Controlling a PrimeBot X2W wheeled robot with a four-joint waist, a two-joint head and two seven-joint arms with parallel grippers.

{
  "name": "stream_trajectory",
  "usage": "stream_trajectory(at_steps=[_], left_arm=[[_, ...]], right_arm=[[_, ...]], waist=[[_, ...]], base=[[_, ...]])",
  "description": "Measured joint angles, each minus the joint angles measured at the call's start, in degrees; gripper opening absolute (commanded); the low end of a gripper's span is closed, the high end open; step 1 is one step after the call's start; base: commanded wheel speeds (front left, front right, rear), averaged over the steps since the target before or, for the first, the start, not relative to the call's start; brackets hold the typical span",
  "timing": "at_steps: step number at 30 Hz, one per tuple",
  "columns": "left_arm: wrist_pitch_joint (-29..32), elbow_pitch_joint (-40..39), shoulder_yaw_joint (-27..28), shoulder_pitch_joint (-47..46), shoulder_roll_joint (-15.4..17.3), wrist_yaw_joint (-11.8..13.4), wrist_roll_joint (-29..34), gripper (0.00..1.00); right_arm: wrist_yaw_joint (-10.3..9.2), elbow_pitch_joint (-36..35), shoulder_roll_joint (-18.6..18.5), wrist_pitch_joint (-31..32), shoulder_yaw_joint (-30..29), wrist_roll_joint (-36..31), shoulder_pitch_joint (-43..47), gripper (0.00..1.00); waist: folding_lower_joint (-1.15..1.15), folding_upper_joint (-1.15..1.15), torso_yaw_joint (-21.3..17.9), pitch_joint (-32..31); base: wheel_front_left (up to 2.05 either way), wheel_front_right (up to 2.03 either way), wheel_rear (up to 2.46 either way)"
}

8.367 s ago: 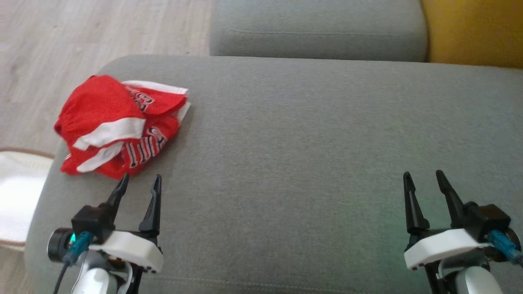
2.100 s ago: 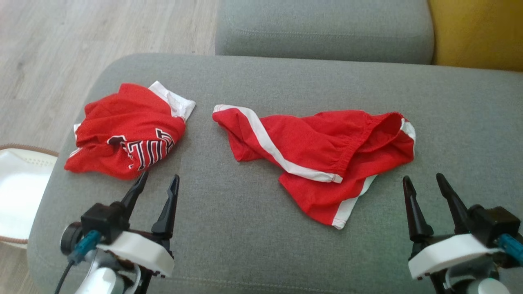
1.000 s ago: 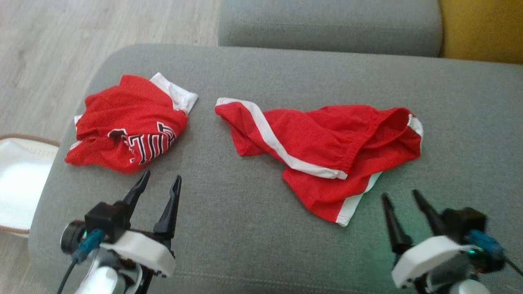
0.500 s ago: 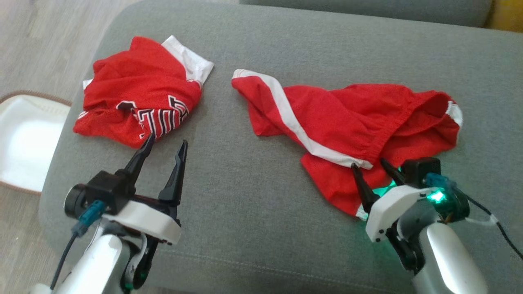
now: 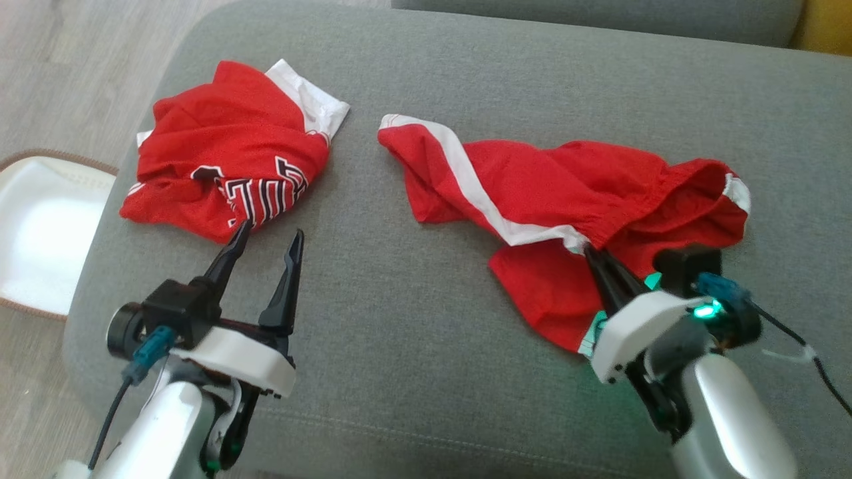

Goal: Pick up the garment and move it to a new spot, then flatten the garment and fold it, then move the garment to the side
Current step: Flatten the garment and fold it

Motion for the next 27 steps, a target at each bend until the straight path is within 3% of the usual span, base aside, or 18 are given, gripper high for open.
stream_trajectory(at_steps=[6,8,14,15,16,17,21,27], left_arm=[[0.0,0.0,0.6,0.1,-0.1,0.1,0.3,1.0],[0.0,-0.1,0.8,0.1,-0.1,0.1,0.5,1.0],[0.0,-0.1,1.0,0.1,-0.1,0.1,0.5,1.0],[0.0,-0.1,1.1,0.1,-0.1,0.1,0.5,1.0],[0.0,-0.1,1.1,0.1,-0.1,0.1,0.5,1.0],[0.0,-0.1,1.1,0.2,-0.1,0.1,0.5,1.0],[0.0,-0.1,1.1,0.5,-0.1,0.1,0.5,1.0],[0.0,-0.3,1.1,1.5,0.1,0.9,1.0,1.0]], right_arm=[[0.0,-7.9,-1.7,5.2,-4.3,-1.6,7.1,0.0],[0.0,-11.4,-2.4,7.1,-8.2,-2.1,10.2,0.0],[0.0,-14.8,-2.9,9.0,-13.3,-2.5,13.3,0.0],[0.0,-15.1,-2.9,9.3,-14.0,-2.5,13.9,0.29],[0.0,-15.2,-2.8,9.5,-14.5,-2.5,14.4,0.85],[0.0,-15.2,-2.7,9.5,-14.9,-2.4,14.7,1.0],[0.0,-15.8,-1.4,8.1,-16.0,-2.2,16.1,1.0],[0.0,-21.7,0.2,0.5,-17.3,-2.7,20.2,1.0]], waist=[[0.0,0.0,-1.3,-0.5],[0.0,0.0,-1.8,-0.6],[0.0,0.0,-2.3,-0.6],[0.0,0.0,-2.4,-0.6],[0.0,0.0,-2.5,-0.6],[0.0,0.0,-2.6,-0.6],[0.0,0.0,-2.9,-1.0],[0.0,0.0,-3.3,-3.0]], base=[[0.0,0.0,0.0],[0.0,0.0,0.0],[0.0,0.0,0.0],[0.0,0.0,0.0],[0.0,0.0,0.0],[0.0,0.0,0.0],[0.0,0.0,0.0],[0.0,0.0,0.0]])
